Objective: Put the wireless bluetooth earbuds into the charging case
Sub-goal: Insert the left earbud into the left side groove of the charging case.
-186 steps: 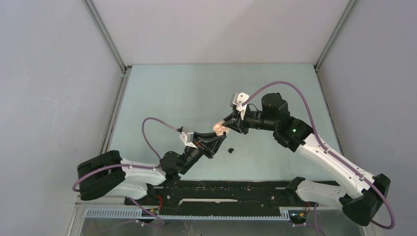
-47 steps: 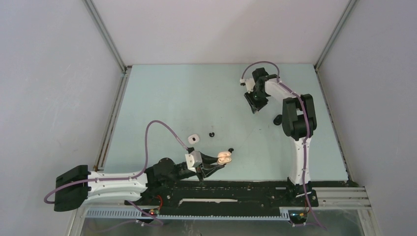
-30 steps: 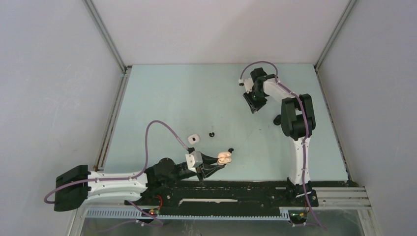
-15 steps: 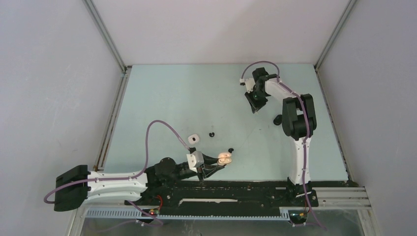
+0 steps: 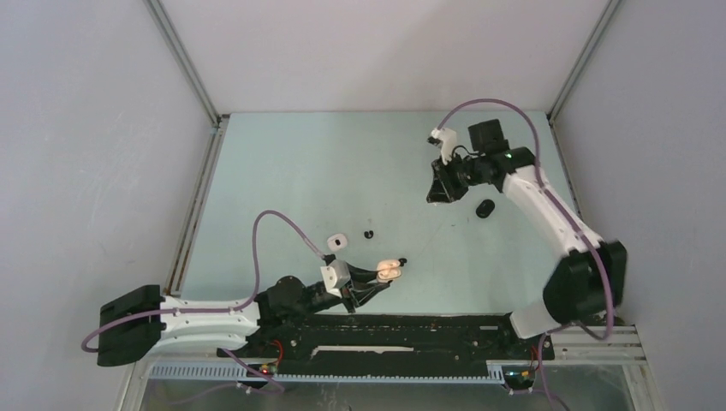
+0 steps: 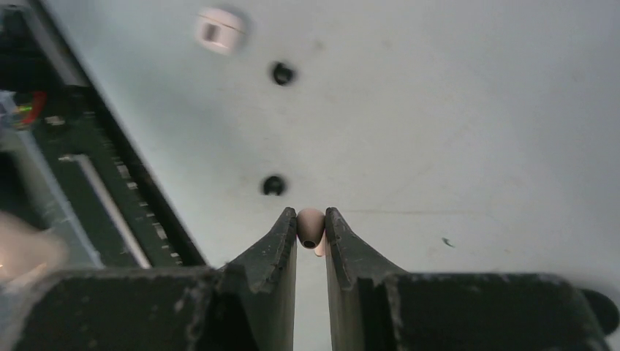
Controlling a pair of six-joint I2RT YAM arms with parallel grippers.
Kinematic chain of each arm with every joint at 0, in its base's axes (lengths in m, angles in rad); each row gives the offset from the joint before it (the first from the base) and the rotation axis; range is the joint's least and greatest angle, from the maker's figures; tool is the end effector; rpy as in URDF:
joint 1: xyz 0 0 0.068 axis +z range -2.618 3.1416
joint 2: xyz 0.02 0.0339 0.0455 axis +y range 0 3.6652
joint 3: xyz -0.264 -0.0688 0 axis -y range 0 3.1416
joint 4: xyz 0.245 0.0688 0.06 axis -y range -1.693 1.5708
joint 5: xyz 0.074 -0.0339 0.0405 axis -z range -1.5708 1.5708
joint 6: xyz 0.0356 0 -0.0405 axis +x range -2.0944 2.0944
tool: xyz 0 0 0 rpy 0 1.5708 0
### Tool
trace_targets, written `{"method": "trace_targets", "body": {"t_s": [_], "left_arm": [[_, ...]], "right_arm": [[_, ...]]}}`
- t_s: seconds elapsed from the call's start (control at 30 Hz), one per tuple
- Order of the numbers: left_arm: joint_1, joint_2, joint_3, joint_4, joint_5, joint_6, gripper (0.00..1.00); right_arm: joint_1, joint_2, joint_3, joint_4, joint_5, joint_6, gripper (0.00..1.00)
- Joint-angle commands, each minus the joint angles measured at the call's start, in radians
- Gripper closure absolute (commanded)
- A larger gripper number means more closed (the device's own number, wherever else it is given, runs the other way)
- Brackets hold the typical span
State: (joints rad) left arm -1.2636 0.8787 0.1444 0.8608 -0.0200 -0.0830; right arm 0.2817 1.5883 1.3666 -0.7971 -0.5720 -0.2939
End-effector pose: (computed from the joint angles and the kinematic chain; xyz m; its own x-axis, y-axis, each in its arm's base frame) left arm 0.0558 -0.1736 0.2110 -0.0405 -0.1465 -0.9884 0.9469 0.3102 -0.0848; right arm 0.3129 0.1106 0.2936 -0.6361 -0.4377 -0.6354 -0.7216 0.6290 0.2892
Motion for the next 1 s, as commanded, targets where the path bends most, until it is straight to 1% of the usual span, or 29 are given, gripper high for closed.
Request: {"method": "trace_targets", "body": {"t_s": [0.0,0.1,0.23,0.33,0.47,0.5,0.73,0.97], "left_arm": [[0.035,0.055,-0.035,0.221,-0.041,-0.072,1.0],[0.047,0.103,-0.013,0.278,-0.048,-0.085,1.0],[0.052,0.198,0.039,0.362,-0.044,-0.091,1.0],[0.065,0.304,0.066,0.504,-0.032,-0.131,1.0],[0.081,0.455,0.109,0.684,-0.009,-0.197,1.0],[0.081,0.485,0.119,0.724,-0.008,-0.21,1.0],[0.079,0.569,0.205,0.73,-0.012,-0.236,1.0],[0.079,0.586,0.253,0.73,-0.013,-0.267,1.0]], "right_arm": [[0.003,-0.198,-0.092,0.108,-0.33,0.064,1.0],[0.005,-0.301,-0.152,0.212,-0.454,0.116,1.0],[0.024,-0.437,-0.269,0.478,-0.563,0.25,1.0],[0.06,-0.529,-0.369,0.667,-0.604,0.325,1.0],[0.105,-0.64,-0.485,0.89,-0.587,0.443,1.0],[0.113,-0.661,-0.498,0.918,-0.587,0.465,1.0],[0.143,-0.689,-0.549,1.013,-0.584,0.553,1.0],[0.149,-0.715,-0.565,0.965,-0.558,0.483,1.0]]}}
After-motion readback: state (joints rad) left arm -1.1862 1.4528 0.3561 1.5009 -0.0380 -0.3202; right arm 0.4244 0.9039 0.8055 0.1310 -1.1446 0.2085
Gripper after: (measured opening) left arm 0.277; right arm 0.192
